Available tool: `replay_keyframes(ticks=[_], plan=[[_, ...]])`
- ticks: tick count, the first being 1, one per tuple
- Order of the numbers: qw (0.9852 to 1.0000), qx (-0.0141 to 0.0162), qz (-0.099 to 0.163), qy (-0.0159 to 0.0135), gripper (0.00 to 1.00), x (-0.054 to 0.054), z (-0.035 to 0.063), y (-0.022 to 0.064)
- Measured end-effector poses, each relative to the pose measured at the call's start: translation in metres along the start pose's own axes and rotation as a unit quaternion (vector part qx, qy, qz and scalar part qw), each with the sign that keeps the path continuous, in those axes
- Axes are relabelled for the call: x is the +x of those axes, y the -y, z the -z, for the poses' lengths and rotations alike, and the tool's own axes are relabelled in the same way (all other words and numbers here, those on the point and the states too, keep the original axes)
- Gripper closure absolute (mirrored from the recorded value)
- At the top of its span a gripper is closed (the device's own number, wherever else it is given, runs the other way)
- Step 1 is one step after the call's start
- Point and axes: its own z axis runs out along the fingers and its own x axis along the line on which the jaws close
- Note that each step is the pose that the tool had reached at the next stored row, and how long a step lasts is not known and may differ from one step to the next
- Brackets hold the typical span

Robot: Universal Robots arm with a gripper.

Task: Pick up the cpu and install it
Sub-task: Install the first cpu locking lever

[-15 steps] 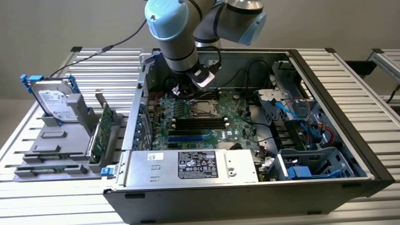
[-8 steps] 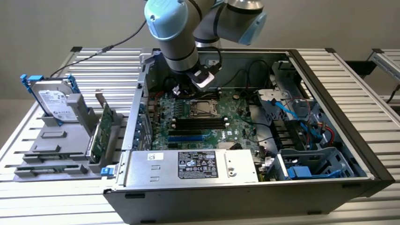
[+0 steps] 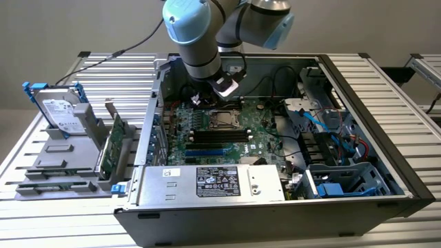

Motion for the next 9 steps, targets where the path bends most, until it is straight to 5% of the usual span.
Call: replay_keyframes(ticks=[9], plan=[[1.0000, 0.0008, 0.000, 0.0010, 0.89, 0.0010, -0.0010, -0.0029]])
